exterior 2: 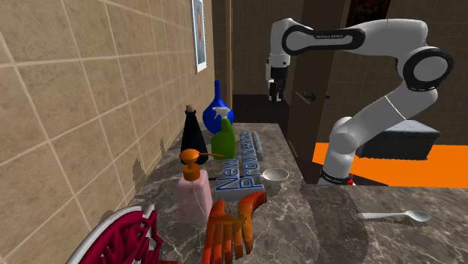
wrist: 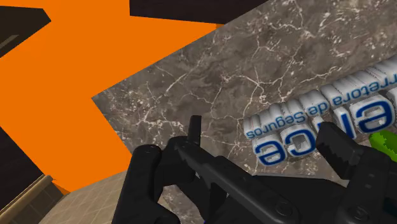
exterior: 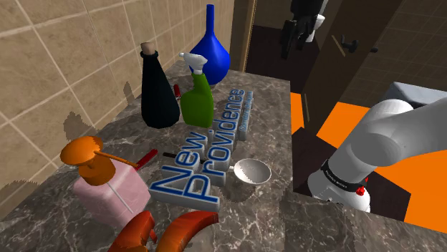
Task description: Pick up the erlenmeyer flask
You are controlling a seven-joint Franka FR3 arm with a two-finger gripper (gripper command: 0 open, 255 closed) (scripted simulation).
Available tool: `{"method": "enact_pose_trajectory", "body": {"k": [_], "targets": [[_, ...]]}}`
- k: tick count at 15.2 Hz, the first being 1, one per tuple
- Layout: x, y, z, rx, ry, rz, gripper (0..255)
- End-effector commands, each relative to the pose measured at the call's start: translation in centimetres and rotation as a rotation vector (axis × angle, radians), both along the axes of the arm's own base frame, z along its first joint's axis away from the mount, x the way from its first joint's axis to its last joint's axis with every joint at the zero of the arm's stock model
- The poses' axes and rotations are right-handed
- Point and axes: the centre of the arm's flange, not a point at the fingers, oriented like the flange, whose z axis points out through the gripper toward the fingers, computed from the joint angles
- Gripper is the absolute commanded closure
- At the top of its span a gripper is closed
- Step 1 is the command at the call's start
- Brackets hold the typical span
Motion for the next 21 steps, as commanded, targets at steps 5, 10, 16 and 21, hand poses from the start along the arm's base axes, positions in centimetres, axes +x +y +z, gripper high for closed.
{"method": "enact_pose_trajectory", "body": {"k": [5,10,16,21], "targets": [[2.3,4.4,0.1,0.018,-0.005,-0.021,0],[5.4,9.9,0.3,0.040,-0.011,-0.047,0],[9.2,16.3,0.7,0.066,-0.019,-0.079,0],[12.6,21.6,1.2,0.089,-0.025,-0.106,0]]}}
